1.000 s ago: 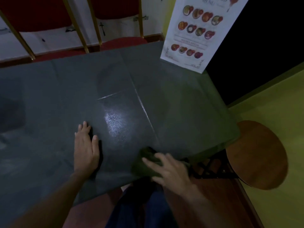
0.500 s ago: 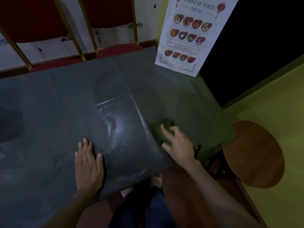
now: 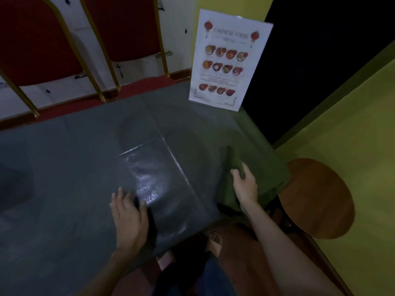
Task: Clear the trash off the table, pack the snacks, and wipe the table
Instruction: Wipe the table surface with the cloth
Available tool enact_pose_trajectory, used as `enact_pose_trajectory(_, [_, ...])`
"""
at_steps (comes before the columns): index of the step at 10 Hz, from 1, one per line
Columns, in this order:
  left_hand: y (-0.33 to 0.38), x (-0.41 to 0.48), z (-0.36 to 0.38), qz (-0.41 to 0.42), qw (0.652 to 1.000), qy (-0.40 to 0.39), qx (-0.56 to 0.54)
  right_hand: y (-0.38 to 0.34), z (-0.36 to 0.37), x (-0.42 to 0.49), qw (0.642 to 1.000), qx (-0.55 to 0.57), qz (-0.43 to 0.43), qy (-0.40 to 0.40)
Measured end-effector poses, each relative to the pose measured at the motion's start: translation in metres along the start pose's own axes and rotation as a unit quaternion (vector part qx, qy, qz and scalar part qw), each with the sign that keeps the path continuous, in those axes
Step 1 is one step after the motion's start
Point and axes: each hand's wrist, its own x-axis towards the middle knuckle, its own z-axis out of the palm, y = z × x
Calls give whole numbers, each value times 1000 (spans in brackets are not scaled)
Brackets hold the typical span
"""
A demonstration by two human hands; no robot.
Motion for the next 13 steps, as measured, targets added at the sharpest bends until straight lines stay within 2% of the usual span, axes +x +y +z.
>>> enact_pose_trajectory(1, [55, 11, 1, 98, 992, -48, -61, -24, -20, 2, 957, 253, 126, -68])
enact_pose_trajectory(2, [131, 20, 5, 153, 969, -139, -139, -29, -56, 16, 890, 400, 188, -113])
enact_pose_trajectory(3, [209, 24, 22, 185, 938, -249, -155, -27, -100, 25, 838, 495, 186, -137])
enact_pose_trajectory(4, [272, 17, 57, 173, 914, -329, -163, -15, -144, 40, 850, 501, 124, -106])
enact_pose_trajectory(5, [321, 2, 99, 132, 889, -407, -161, 6, -189, 57, 900, 431, 60, -12])
enact_pose_trajectory(6, [362, -24, 148, 127, 861, -468, -153, 44, -226, 76, 941, 327, 32, 78])
enact_pose_trajectory(7, [381, -46, 193, 110, 859, -474, -160, 84, -248, 92, 972, 169, 32, 157])
enact_pose_trajectory(8, [383, -59, 233, 167, 878, -436, -109, 128, -264, 109, 990, -44, 48, 127])
enact_pose_trajectory(9, [374, -65, 255, 342, 807, -468, 116, 163, -269, 111, 947, -313, 54, 41])
enact_pose_trajectory(10, [366, -69, 265, 428, 721, -476, 267, 182, -269, 103, 887, -461, 22, 3])
enact_pose_trajectory(11, [371, -66, 264, 436, 699, -487, 292, 180, -269, 105, 866, -500, 26, -19])
enact_pose_trajectory(12, [376, -57, 259, 440, 690, -499, 286, 161, -266, 108, 844, -534, 39, -21])
enact_pose_trajectory(13, [384, -40, 227, 398, 770, -469, 166, 130, -255, 108, 882, -472, 11, 9])
